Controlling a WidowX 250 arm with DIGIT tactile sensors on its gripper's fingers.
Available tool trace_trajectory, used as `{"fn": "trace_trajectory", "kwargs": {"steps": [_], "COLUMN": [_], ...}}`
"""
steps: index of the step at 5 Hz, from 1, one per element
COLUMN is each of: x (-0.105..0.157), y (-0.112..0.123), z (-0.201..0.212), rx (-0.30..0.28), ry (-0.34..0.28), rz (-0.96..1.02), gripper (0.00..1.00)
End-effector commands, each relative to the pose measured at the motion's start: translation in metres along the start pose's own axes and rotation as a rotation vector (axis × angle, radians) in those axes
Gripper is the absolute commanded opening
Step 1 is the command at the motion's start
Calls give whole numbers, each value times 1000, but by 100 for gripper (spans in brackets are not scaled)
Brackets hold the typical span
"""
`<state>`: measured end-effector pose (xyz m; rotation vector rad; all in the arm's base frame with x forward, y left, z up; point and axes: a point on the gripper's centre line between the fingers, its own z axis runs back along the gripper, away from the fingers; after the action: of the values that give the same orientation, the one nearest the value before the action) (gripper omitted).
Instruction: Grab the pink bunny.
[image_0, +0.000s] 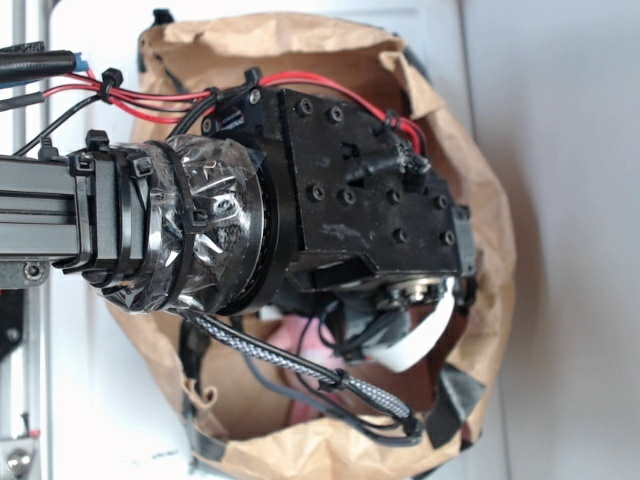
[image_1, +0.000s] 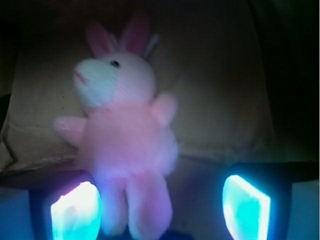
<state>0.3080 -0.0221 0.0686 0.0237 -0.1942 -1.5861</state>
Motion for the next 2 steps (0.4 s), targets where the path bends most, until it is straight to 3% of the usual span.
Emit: {"fn": "trace_trajectory", "kwargs": {"steps": [1,2], "x": [28,39], "y": [-4,-6], "z": [2,0], "rx": [-4,-26], "ry": [-27,-50], "rz": [-156,-156], "gripper": [100,100]}}
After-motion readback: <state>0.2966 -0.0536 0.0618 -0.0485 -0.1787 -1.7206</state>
